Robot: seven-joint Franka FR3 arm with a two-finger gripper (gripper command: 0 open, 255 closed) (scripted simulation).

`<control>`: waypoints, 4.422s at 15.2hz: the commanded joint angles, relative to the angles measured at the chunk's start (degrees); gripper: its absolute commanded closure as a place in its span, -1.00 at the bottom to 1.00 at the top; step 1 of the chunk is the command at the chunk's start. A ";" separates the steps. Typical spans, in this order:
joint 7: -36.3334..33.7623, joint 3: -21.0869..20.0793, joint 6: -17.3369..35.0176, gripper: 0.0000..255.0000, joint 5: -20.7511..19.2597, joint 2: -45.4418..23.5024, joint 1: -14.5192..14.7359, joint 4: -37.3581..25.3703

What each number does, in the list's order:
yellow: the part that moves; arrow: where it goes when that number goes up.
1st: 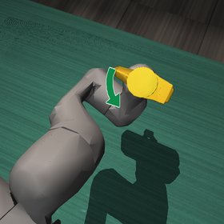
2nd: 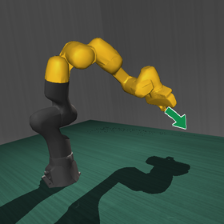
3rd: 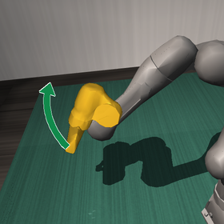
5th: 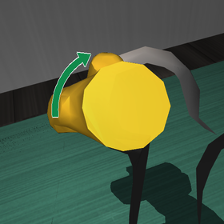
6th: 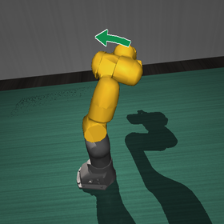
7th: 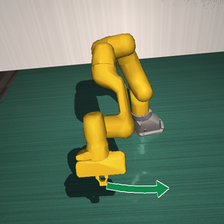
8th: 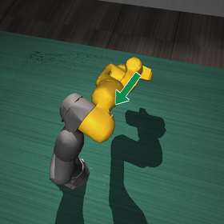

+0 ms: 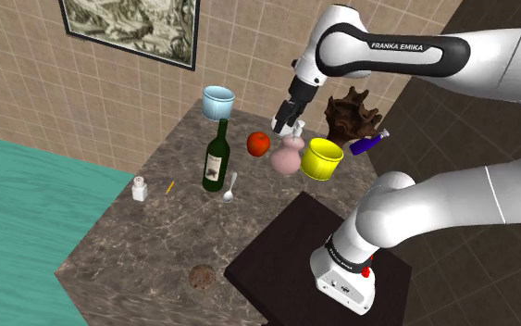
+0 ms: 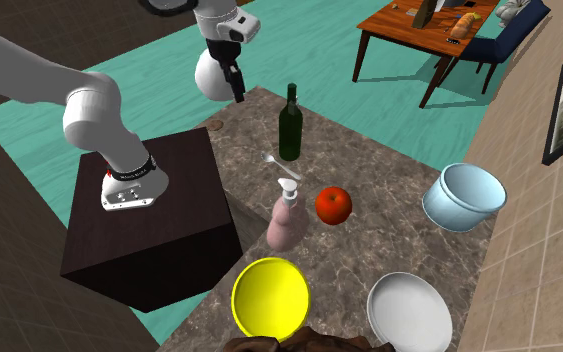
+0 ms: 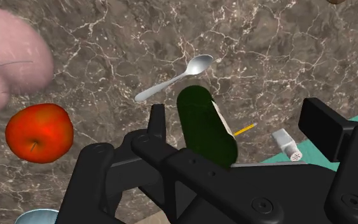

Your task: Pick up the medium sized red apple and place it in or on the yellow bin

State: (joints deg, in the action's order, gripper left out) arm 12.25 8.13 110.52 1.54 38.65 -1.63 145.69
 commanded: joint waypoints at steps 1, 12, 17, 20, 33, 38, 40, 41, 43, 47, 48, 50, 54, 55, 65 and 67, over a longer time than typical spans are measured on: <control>1.82 1.51 4.97 -1.00 -0.81 -1.95 -0.66 1.51; 14.38 11.79 29.88 -1.00 0.75 -19.74 -1.17 1.52; 24.52 17.34 39.02 -1.00 9.09 -30.40 1.35 -2.40; 33.48 19.81 42.75 -1.00 18.45 -37.45 2.71 -6.14; 61.17 12.90 46.46 -1.00 49.85 -60.95 -7.00 -24.60; 62.86 11.30 47.27 -1.00 52.29 -63.90 -8.03 -26.49; 62.86 11.29 47.27 -1.00 52.29 -63.90 -8.03 -26.49; 62.86 11.29 47.27 -1.00 52.29 -63.90 -8.03 -26.49; 62.86 11.29 47.27 -1.00 52.29 -63.90 -8.03 -26.49; 62.86 11.30 47.27 1.00 52.29 -63.90 -8.03 -26.49; 62.86 11.30 47.27 1.00 52.29 -63.90 -8.03 -26.49; 62.86 11.30 47.27 1.00 52.29 -63.90 -8.03 -26.49; 62.86 11.29 47.27 1.00 52.29 -63.90 -8.03 -26.49; 62.07 11.81 46.91 1.00 51.43 -63.28 -7.65 -26.31; 54.25 16.64 43.01 1.00 42.69 -57.35 -4.04 -25.33; 52.72 17.51 42.17 1.00 40.93 -56.22 -3.40 -25.31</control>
State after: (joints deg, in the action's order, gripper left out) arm 65.67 25.24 152.99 43.29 -18.19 -5.36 120.21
